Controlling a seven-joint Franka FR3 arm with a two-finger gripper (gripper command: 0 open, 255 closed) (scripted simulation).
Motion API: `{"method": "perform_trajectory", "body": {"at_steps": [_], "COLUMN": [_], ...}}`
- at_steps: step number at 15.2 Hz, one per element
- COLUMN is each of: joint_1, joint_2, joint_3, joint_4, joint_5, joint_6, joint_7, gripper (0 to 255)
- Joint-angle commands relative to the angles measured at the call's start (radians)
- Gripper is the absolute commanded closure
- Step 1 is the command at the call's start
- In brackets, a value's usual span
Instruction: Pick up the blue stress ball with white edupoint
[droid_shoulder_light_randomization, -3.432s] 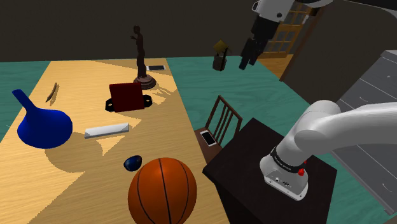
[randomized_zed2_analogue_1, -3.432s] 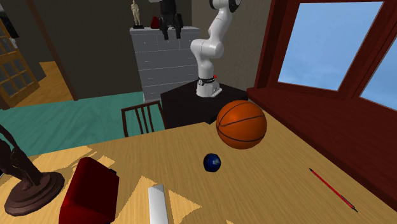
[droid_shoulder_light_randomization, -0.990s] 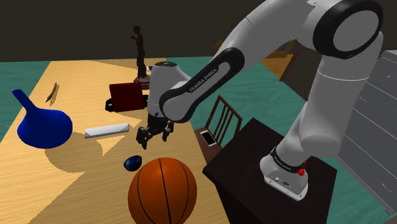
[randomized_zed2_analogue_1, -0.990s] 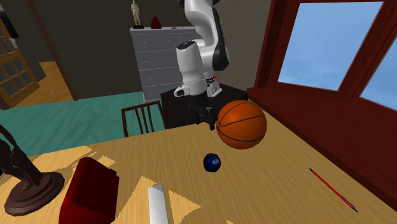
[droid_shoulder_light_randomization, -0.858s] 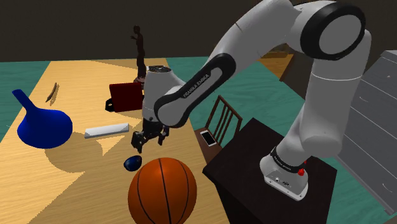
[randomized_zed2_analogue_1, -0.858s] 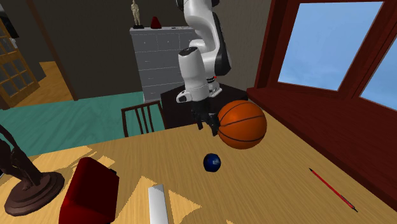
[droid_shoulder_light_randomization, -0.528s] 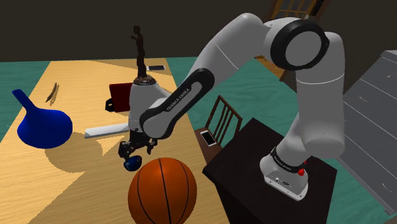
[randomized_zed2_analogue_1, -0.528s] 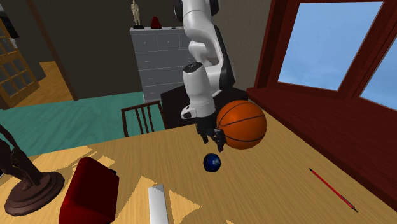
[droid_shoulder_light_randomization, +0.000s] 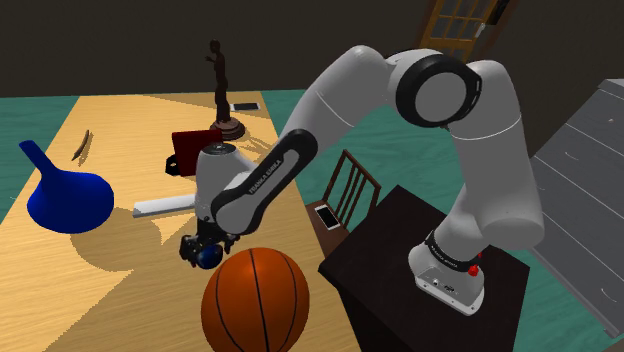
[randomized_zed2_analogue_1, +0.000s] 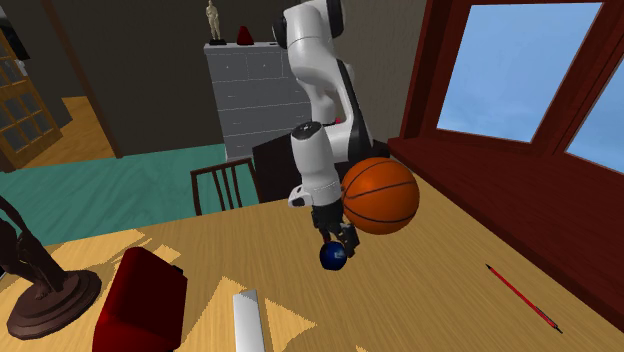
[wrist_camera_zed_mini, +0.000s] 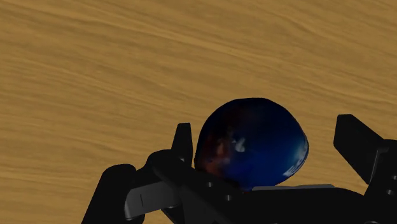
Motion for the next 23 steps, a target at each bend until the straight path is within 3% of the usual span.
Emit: {"method": "perform_trajectory", "body": {"at_steps": [1,3,4,13,23], "joint_1": [0.003,0.003,0.002,0.003,-0.016], "joint_2": [0.026,0.026,0.024,0.026,-0.085], "joint_3": [-0.004,-0.004,-0.004,-0.004,0.016], "joint_4": [0.002,0.002,0.0,0.002,-0.023], "joint_5": [-0.003,-0.003,-0.003,-0.003,0.013], "joint_6": [0.023,0.023,0.023,0.023,-0.06], "joint_7": [-0.005,-0.005,-0.005,-0.005,0.008], "gripper": [0,0,255,255,255]}}
